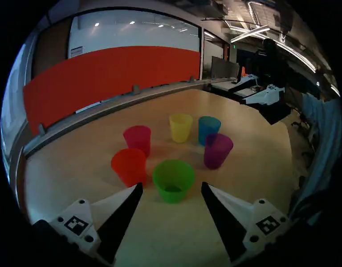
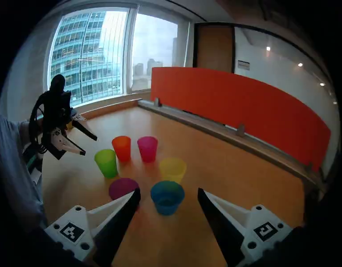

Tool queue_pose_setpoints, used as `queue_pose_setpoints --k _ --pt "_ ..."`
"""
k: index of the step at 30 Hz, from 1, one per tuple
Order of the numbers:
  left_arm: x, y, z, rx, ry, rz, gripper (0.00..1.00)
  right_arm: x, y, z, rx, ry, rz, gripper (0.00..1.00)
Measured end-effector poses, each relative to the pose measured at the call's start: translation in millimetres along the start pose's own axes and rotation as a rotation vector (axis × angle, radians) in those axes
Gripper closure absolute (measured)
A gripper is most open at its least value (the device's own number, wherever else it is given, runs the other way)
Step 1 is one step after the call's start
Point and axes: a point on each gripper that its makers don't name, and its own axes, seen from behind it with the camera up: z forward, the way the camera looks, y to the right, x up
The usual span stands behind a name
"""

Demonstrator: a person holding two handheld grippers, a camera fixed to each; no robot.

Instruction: Pour water

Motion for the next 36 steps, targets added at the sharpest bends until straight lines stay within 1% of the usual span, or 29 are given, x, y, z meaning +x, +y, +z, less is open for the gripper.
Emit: queue_pose_setpoints --k 5,19,28,36 --pt "-11.5 -0.1 8.1 -0.001 -0.033 0.014 0.02 -10.4 -0.6 6.4 0.003 -0.023 -0.006 0.00" --pt "-24.8 0.4 32.6 -0.026 -0.074 0.002 0.02 -24.9 -1.7 22.3 0.013 -0.053 0.005 0.00" --pt "-26.3 0.3 51.8 -0.037 -0.084 -0.002 0.02 -28.1 0.4 29.6 0.012 -0.066 0.004 0.00" --pt "-23.7 2.4 65.3 -0.046 -0.084 0.003 0.02 -32.7 2.1 33.1 0.011 -0.081 -0.002 0.00"
